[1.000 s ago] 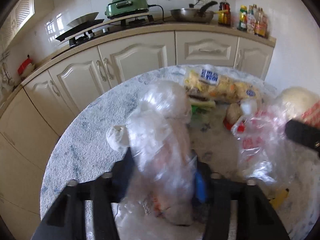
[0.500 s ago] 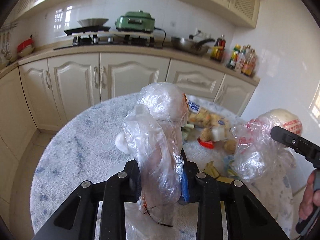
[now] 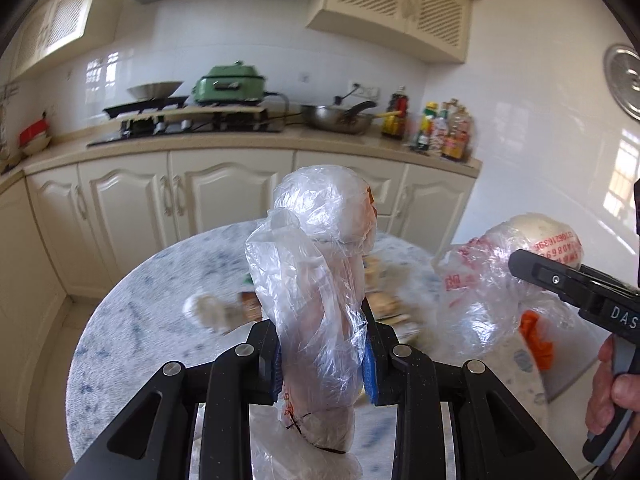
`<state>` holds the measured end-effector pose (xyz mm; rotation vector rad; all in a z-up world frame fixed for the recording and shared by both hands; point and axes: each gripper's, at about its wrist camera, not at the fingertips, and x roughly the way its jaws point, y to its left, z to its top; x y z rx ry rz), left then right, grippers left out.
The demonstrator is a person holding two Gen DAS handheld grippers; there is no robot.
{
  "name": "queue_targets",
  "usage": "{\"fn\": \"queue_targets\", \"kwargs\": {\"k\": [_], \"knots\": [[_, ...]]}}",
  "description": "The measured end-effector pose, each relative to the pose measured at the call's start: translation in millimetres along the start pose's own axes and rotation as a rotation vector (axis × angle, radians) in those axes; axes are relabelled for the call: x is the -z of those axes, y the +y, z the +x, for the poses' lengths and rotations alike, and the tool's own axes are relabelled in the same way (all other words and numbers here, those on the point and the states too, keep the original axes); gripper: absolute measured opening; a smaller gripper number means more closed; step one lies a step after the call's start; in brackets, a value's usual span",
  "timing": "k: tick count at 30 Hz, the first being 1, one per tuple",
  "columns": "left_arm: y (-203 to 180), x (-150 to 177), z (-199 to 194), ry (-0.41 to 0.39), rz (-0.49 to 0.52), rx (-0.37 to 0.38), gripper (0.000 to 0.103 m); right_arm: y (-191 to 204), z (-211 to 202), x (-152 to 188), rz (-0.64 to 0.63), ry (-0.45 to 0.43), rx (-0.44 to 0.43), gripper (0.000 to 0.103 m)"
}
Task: Collect trash
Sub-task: 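Grasp the red-printed plastic bag with the right tool while the left tool grasps a clear plastic bag, then carry both bags to the blue bin and open both tools to drop them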
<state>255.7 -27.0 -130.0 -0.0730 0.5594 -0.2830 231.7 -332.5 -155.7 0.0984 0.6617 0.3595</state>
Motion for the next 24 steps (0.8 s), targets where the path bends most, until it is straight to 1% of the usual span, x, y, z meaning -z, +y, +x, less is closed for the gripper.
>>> {"fn": "queue_targets", "kwargs": {"k": [7, 11, 13, 18, 22, 24], "knots": [[-50.9, -8.2, -24.2, -0.027, 0.057, 0.033, 0.027, -24.2, -57.3, 0.5, 0.012, -0.068, 0.05, 0.04], [-83.6, -15.4, -38.7, -0.043, 0.093, 0.065, 0.027, -41.3, -94.4, 2.4, 0.025, -0.115, 0.087, 0.04], [-104.1, -16.8, -46.3, -0.051, 0.111, 0.094, 0.027, -49.4, -109.4, 2.9, 0.03, -0.135, 0.108, 0.04], [-146.4, -19.2, -51.4, -0.054, 0.147, 0.182, 0.027, -79.0, -151.3, 10.7, 0.058, -0.184, 0.199, 0.04], [-184.3, -17.3, -42.7, -0.025, 0.179, 0.272, 0.027, -110.4, -177.9, 25.8, 0.094, -0.189, 0.291, 0.04], [-203.5, -14.4, -32.4, 0.004, 0.197, 0.318, 0.027, -131.1, -189.2, 37.7, 0.12, -0.18, 0.344, 0.04]]}}
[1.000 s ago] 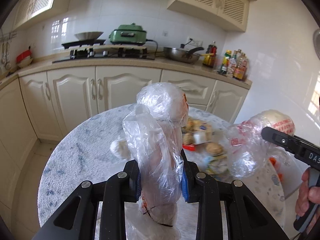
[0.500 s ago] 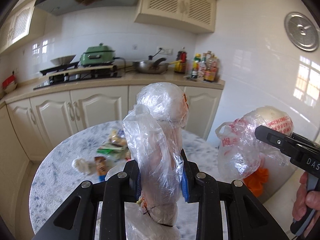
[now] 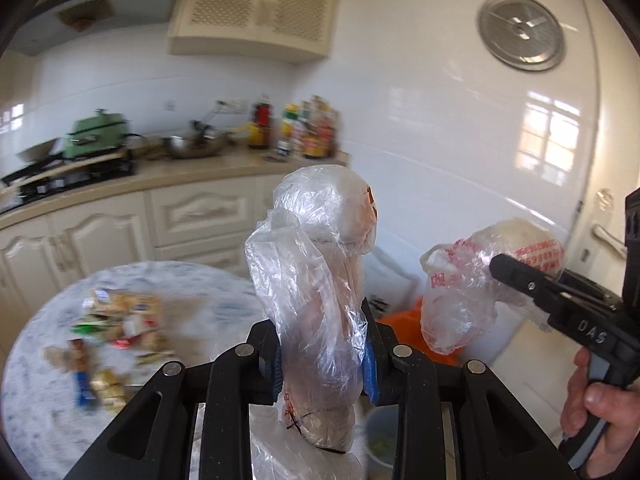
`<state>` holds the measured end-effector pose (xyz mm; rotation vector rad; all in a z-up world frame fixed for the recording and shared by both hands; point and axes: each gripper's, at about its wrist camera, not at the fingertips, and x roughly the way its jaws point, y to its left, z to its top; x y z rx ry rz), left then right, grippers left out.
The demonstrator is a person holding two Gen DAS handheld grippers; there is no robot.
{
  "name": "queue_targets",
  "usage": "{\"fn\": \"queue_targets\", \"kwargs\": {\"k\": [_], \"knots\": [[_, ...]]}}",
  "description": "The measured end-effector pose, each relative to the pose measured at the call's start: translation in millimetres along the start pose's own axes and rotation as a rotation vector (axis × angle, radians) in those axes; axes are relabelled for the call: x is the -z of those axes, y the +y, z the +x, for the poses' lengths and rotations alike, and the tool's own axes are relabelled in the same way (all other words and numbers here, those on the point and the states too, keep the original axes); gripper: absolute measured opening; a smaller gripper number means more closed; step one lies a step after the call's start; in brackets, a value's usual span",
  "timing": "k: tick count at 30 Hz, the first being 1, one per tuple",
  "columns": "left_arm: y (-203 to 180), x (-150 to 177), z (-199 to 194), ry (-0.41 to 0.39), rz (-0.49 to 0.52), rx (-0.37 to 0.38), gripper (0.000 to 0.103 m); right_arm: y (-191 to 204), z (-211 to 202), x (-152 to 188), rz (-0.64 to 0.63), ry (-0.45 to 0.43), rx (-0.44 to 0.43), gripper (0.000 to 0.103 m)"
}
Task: Collect trash
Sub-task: 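Carry both bags to the blue bin and open both tools to drop them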
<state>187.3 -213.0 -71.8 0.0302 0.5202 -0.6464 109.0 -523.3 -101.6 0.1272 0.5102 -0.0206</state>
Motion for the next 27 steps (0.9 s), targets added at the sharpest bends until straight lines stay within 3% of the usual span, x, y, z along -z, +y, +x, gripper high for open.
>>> {"fn": "queue_targets", "kwargs": {"k": [6, 12, 20, 27], "knots": [[-50.0, 2.2, 50.0, 0.107, 0.032, 0.141, 0.027, -73.4, -7.7, 32.9, 0.078, 0.062, 0.143, 0.04], [-99.6, 15.5, 111.3, 0.258, 0.071, 0.234, 0.027, -142.5, 1.9, 81.8, 0.168, 0.164, 0.252, 0.04], [-154.4, 62.1, 219.8, 0.535, 0.061, 0.272, 0.027, -202.0, 36.8, 146.5, 0.241, 0.321, 0.321, 0.04], [-191.9, 82.5, 298.2, 0.689, 0.071, 0.28, 0.028, -234.9, 70.6, 189.6, 0.288, 0.427, 0.358, 0.04]]}}
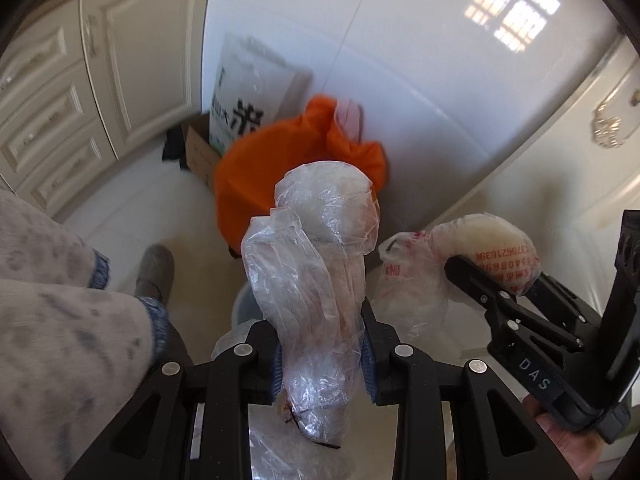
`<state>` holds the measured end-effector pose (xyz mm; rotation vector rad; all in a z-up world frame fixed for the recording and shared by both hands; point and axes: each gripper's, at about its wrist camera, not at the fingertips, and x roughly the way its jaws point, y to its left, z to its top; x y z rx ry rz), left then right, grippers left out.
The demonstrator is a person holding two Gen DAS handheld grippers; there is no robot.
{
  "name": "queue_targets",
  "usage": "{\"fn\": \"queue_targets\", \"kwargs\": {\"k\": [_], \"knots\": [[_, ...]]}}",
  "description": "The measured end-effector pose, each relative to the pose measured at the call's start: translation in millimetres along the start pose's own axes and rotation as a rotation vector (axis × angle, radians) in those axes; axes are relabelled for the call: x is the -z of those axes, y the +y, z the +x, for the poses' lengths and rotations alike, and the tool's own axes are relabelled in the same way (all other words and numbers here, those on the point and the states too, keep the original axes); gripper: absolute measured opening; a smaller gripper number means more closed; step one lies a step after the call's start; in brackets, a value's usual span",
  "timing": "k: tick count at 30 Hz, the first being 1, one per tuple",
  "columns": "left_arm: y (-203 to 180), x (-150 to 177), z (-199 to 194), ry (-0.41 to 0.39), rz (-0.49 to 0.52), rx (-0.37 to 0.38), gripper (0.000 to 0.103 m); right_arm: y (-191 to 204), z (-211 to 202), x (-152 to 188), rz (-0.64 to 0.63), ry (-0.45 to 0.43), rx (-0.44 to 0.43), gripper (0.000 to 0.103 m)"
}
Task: Collect trash
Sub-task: 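Carry both bags to the blue bin and open both tools to drop them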
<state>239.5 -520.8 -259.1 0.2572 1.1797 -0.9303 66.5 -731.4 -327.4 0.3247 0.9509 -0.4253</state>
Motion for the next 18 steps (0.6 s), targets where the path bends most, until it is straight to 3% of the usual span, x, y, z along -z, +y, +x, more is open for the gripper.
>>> {"fn": "queue_targets", "kwargs": {"k": [4, 7, 8, 9, 10, 13, 15, 18], "knots": [[-6.2, -21.3, 26.2, 0.034, 0.008, 0.007, 0.031, -4.9, 25.2, 0.7, 0.013, 0.043, -0.007, 0.04], [-8.3, -35.6, 39.1, 0.04, 0.013, -0.021, 0.063, -4.7, 39.1, 0.7, 0.018, 0.063, 0.002, 0.043], [-2.5, -35.6, 41.7, 0.038, 0.007, -0.028, 0.064, -6.3, 43.4, 1.3, 0.023, 0.071, 0.002, 0.045], [-1.6, -36.5, 43.6, 0.037, 0.0, -0.031, 0.065, -7.4, 45.6, 2.3, 0.031, 0.075, -0.001, 0.053], [2.2, -37.6, 44.4, 0.036, -0.006, -0.033, 0.07, -8.8, 47.5, 2.8, 0.041, 0.078, -0.003, 0.069], [2.9, -30.4, 29.3, -0.005, 0.004, -0.075, 0.087, -13.9, 48.5, 6.7, 0.065, 0.079, -0.01, 0.091], [-1.3, -26.9, 19.8, -0.041, 0.021, -0.108, 0.092, -14.3, 48.3, 8.6, 0.077, 0.086, -0.013, 0.1], [-8.2, -16.0, 2.2, -0.077, 0.033, -0.13, 0.098, -13.6, 43.8, 12.2, 0.087, 0.089, -0.009, 0.102]]}}
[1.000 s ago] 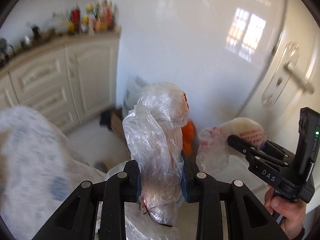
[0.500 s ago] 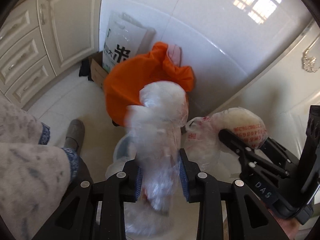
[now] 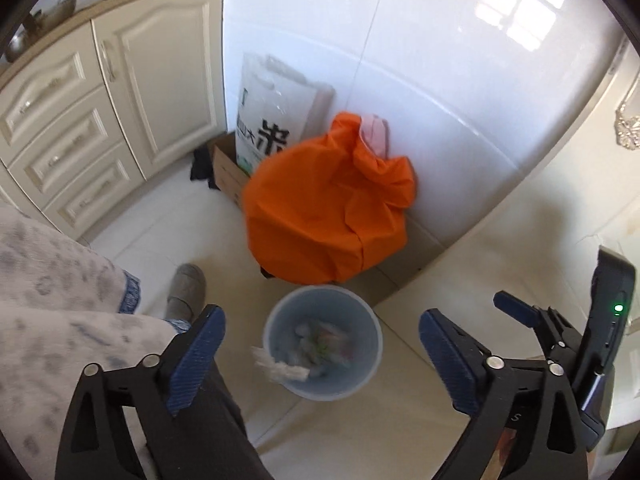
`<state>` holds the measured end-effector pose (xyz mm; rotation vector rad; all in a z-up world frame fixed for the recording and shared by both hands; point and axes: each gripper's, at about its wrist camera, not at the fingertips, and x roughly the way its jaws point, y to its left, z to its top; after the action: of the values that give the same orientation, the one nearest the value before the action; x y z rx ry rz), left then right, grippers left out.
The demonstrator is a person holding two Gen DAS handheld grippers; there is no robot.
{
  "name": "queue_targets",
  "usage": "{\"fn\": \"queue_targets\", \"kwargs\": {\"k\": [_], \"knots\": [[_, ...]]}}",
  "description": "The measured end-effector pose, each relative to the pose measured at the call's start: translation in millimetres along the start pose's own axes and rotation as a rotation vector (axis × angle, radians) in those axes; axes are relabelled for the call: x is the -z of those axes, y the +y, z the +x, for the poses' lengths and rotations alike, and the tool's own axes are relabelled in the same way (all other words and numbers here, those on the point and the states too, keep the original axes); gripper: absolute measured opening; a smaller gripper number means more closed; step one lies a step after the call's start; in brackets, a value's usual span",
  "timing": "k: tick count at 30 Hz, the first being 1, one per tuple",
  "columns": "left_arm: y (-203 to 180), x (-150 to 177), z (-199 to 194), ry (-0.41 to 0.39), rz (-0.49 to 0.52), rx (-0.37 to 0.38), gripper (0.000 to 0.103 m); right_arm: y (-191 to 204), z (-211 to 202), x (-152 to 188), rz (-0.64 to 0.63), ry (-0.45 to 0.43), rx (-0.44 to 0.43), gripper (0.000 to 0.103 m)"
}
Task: Collect trash
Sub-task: 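Carry both bags to the blue bin and open both tools to drop them, then return both tools to the table above the remaining wrappers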
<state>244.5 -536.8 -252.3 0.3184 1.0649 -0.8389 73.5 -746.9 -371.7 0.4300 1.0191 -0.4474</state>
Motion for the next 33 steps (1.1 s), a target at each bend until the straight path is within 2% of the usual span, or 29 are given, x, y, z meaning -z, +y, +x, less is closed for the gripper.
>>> {"fn": "queue_targets", "kwargs": {"k": [8, 14, 26, 33], "knots": [[3.8, 18.9, -26.2, -0.037, -0.01, -0.009, 0.098, 12.2, -9.0, 6.4, 0.003, -0.005, -0.001, 0.103], [7.3, 31.4, -66.7, -0.072, -0.013, -0.023, 0.098, 22.0, -18.2, 5.3, 0.004, -0.009, -0.023, 0.103], [41.3, 74.2, -195.5, -0.283, -0.059, -0.042, 0.102, 88.0, -88.2, -18.1, -0.081, -0.148, -0.086, 0.103], [72.3, 120.8, -267.7, -0.4, -0.09, -0.098, 0.102, 148.9, -136.6, -29.2, -0.185, -0.237, -0.137, 0.103]]}}
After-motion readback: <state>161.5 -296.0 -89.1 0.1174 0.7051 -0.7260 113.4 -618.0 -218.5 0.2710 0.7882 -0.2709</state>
